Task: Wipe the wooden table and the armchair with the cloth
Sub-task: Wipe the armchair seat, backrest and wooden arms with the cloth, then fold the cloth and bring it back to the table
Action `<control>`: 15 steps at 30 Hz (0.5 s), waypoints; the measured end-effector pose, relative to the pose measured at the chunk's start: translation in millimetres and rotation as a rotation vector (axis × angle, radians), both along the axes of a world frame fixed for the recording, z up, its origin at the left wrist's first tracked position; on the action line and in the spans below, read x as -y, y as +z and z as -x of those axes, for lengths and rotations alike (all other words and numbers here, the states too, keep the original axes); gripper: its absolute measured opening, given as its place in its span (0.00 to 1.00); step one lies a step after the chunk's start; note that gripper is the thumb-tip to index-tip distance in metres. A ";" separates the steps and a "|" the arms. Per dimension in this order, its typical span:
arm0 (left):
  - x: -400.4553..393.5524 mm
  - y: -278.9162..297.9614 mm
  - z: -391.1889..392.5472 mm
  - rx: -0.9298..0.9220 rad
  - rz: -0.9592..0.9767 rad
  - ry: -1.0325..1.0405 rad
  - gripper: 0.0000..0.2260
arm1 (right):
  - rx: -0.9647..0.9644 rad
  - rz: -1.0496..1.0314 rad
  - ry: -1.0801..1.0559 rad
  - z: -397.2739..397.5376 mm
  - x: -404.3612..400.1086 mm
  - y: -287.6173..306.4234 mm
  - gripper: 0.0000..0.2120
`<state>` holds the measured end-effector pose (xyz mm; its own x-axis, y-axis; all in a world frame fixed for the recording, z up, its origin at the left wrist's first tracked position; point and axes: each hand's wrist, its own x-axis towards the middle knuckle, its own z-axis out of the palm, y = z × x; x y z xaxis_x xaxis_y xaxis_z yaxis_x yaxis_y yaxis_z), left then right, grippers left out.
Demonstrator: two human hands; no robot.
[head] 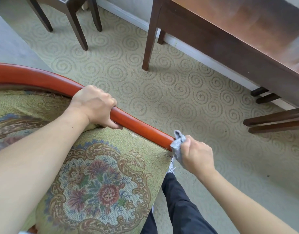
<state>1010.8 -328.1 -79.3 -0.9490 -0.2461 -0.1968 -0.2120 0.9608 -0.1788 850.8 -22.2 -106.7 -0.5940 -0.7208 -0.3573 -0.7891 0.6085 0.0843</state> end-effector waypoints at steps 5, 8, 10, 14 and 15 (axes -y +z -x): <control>2.7 -1.9 -0.9 0.038 -0.003 0.046 0.39 | 0.128 0.302 -0.317 13.0 1.8 -6.0 0.19; -1.2 2.1 1.0 0.107 -0.023 0.095 0.38 | 0.201 0.275 -0.451 36.9 13.6 -0.4 0.22; -3.9 5.6 4.2 0.135 -0.048 0.119 0.39 | 0.294 0.287 -0.485 50.6 27.4 9.4 0.22; -17.0 22.0 11.2 0.291 -0.006 0.161 0.42 | 0.587 0.427 -0.533 57.8 62.2 38.1 0.25; -24.6 26.7 12.8 0.336 -0.026 0.194 0.43 | 0.688 0.442 -0.569 58.3 70.1 45.8 0.26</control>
<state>998.0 -303.4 -52.6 -0.7670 -0.4057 -0.4971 -0.3244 0.9136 -0.2451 792.5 -92.2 -60.9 -0.6570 -0.5444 -0.5216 -0.1623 0.7778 -0.6072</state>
